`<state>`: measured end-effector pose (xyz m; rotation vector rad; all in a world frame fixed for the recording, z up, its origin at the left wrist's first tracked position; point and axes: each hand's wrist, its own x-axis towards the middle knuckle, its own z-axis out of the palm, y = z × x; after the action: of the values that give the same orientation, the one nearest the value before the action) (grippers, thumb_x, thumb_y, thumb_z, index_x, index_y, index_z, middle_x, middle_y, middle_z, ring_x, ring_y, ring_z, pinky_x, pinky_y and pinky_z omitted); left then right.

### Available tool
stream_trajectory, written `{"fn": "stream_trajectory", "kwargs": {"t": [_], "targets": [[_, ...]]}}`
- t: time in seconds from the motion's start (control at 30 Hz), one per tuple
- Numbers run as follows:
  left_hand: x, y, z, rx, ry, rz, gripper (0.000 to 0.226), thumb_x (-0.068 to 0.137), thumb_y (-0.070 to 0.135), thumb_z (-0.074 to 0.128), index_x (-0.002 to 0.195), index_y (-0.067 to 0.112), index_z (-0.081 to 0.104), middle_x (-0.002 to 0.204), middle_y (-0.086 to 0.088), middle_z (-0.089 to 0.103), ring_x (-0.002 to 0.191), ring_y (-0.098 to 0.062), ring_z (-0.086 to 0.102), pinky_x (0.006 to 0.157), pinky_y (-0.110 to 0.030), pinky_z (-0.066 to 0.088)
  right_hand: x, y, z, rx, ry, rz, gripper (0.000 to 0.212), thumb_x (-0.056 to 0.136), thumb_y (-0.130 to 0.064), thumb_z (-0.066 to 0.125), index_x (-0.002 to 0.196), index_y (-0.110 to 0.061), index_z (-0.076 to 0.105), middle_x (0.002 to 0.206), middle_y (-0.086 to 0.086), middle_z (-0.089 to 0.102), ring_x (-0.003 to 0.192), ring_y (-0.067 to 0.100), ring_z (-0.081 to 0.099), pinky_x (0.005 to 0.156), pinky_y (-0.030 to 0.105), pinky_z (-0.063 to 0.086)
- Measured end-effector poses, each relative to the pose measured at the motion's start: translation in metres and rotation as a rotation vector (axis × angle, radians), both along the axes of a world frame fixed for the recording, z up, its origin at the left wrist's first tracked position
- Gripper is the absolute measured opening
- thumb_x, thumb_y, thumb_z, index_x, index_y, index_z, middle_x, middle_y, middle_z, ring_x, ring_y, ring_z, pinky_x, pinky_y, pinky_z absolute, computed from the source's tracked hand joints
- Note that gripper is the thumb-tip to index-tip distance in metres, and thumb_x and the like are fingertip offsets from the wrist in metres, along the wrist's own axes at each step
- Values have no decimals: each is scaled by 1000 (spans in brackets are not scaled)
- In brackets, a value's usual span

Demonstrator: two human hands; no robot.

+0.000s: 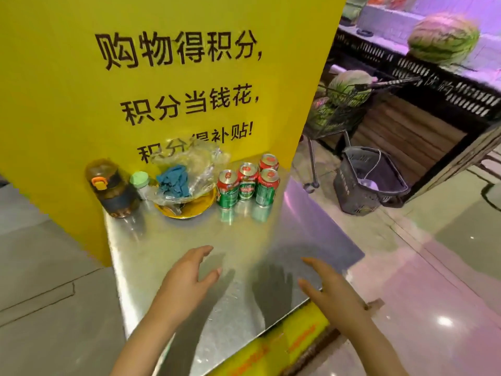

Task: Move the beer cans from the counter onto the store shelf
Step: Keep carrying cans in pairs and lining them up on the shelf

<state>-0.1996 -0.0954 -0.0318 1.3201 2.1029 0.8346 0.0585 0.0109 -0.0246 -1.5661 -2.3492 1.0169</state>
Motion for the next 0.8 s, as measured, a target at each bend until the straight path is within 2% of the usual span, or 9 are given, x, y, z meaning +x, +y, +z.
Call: {"fn": "stream_trajectory", "kwargs": {"t": [0.1, 0.17, 0.3, 0.4, 0.47, 0.5, 0.6, 0.7, 0.8], "targets": [[-9, 41, -6, -42, -73, 127, 50, 85, 25, 66, 131, 17, 49, 131, 2, 55, 114, -14, 54, 85, -23, 39, -18, 66, -12, -73, 77, 64, 49, 91, -33, 58, 137, -25, 41, 132, -15, 45, 123, 7, 45, 90, 15, 32], [-15, 75, -9, -44, -92, 204, 53, 83, 26, 69, 131, 14, 48, 130, 0, 55, 114, -17, 54, 85, -25, 39, -36, 109, -17, -110, 113, 93, 54, 90, -31, 61, 139, -23, 39, 139, -8, 45, 126, 7, 42, 93, 16, 31], [-25, 152, -15, 2, -55, 297, 62, 78, 27, 74, 130, 9, 46, 125, -1, 53, 112, -18, 51, 86, -29, 40, -72, 187, -30, -142, 157, 110, 73, 86, -30, 66, 146, -15, 27, 150, 1, 34, 136, 14, 33, 108, 23, 27], [-33, 200, -25, 27, -8, 365, 61, 72, 30, 78, 123, 13, 49, 118, -2, 55, 107, -19, 53, 84, -35, 45, -98, 228, -36, -100, 205, 97, 84, 80, -27, 73, 147, -12, 25, 146, 0, 35, 133, 14, 33, 105, 22, 27], [-36, 221, -34, 6, 44, 395, 66, 69, 33, 79, 124, 14, 48, 117, -7, 55, 108, -25, 52, 86, -37, 46, -113, 243, -43, -112, 253, 62, 85, 74, -24, 78, 143, -13, 31, 132, -6, 41, 122, 7, 38, 99, 18, 30], [-37, 228, -39, 4, 56, 412, 68, 69, 33, 80, 125, 13, 47, 118, -8, 54, 110, -26, 51, 87, -36, 45, -119, 248, -47, -118, 272, 56, 85, 69, -28, 81, 140, -17, 35, 130, -9, 44, 120, 5, 42, 101, 21, 34], [-35, 241, -47, 11, 57, 488, 80, 66, 32, 82, 132, 12, 41, 125, -9, 52, 116, -27, 48, 92, -37, 44, -132, 255, -79, -130, 318, 58, 96, 54, -47, 80, 137, -27, 37, 129, -2, 55, 118, 13, 54, 101, 39, 45], [-31, 246, -50, 29, 103, 518, 81, 67, 26, 82, 134, 10, 39, 127, -12, 50, 117, -28, 47, 93, -37, 42, -140, 252, -92, -136, 353, 35, 97, 51, -44, 78, 136, -29, 35, 127, -3, 56, 115, 12, 56, 99, 39, 48], [-30, 245, -49, 37, 121, 554, 81, 68, 22, 82, 136, 10, 39, 129, -12, 50, 119, -28, 47, 94, -36, 41, -147, 248, -90, -83, 350, -20, 86, 53, -36, 81, 129, -26, 41, 120, -1, 56, 109, 17, 58, 93, 40, 50]]}}
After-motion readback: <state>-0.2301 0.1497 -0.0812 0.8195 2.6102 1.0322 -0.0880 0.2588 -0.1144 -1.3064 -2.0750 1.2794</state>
